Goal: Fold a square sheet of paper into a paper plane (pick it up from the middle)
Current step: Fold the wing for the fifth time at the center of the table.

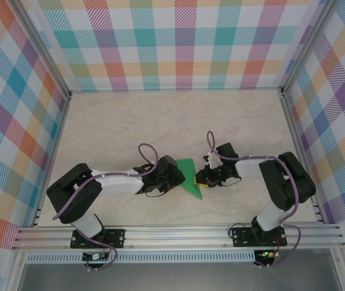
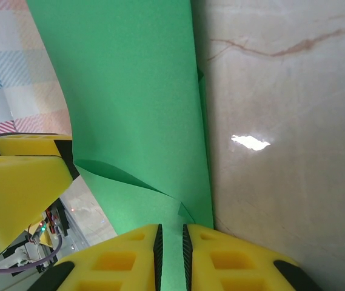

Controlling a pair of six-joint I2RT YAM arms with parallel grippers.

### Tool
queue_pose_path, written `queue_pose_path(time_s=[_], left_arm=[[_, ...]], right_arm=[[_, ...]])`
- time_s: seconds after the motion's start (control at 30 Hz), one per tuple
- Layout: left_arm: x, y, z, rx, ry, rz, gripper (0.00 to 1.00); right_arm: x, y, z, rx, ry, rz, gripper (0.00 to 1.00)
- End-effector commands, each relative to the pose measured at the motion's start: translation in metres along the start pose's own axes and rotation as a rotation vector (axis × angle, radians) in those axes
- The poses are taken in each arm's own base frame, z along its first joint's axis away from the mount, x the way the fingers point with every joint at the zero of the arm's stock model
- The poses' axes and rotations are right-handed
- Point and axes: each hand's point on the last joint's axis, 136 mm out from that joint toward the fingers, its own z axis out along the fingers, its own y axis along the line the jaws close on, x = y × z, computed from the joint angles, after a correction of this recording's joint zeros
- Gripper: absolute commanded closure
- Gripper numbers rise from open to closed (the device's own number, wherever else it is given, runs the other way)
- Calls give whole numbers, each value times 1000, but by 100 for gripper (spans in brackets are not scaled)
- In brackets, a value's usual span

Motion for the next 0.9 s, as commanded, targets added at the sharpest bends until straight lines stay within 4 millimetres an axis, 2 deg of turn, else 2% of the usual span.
queue_pose_path(time_s=[0.0,0.27,0.4,0.67,0.87], left_arm=[[3,-14,7,57,-1,-19,54],[2,-31,12,126,2,-7,70],[0,-30,9,98,-6,11,80],[-2,-22,-3,37,-23,62,81],[-3,-21,-3,13,-20,85,96]], right_arm=[[9,-22,-1,60,3,55,80],[7,-23,-4,62,-6,65,79],[4,-18,-8,59,-18,56,77],[-2,-7,-13,56,-21,23,74],[-7,2,-24,66,-63,3,71]])
